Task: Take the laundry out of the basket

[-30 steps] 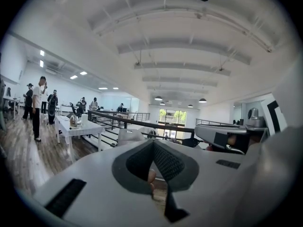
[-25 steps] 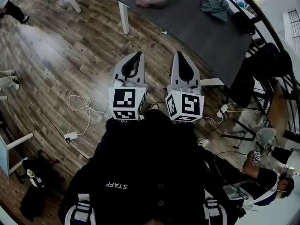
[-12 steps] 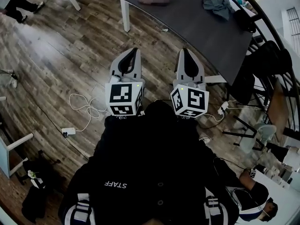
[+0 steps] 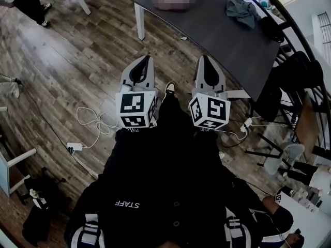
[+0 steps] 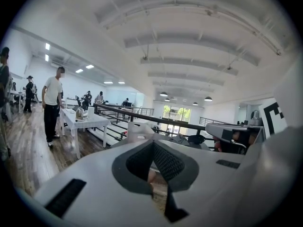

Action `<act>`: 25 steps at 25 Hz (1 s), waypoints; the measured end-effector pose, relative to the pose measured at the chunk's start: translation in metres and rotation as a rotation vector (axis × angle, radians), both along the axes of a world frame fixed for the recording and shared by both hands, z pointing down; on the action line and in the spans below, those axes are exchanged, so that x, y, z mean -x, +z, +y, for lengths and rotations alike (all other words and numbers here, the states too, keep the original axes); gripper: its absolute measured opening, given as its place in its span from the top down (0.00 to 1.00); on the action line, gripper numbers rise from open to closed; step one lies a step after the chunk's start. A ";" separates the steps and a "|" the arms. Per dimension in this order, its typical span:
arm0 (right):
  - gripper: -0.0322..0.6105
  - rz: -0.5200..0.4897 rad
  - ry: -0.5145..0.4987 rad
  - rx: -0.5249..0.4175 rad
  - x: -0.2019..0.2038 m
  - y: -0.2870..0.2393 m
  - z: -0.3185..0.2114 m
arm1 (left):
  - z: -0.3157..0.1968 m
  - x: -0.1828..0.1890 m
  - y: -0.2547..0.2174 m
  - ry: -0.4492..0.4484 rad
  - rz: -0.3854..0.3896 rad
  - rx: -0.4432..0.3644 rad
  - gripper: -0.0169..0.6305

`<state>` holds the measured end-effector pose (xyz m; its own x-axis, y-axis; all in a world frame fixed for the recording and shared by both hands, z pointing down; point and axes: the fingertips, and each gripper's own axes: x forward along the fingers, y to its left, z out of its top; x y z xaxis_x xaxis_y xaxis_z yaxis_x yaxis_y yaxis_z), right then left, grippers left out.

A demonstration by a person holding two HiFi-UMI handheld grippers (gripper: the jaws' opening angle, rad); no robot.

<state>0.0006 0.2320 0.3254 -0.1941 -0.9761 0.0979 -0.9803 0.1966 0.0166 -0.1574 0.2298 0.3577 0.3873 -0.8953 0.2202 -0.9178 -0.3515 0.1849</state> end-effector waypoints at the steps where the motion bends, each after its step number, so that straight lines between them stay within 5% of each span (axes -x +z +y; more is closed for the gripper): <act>1: 0.93 -0.002 0.001 -0.001 -0.003 0.002 -0.007 | -0.006 -0.002 0.002 -0.003 -0.002 0.000 0.97; 7: 0.93 -0.013 -0.007 -0.008 -0.019 0.014 -0.066 | -0.061 -0.015 0.016 -0.018 -0.018 0.008 0.97; 25: 0.93 -0.009 -0.057 0.055 -0.096 0.018 -0.338 | -0.337 -0.126 0.016 0.039 -0.049 0.058 0.97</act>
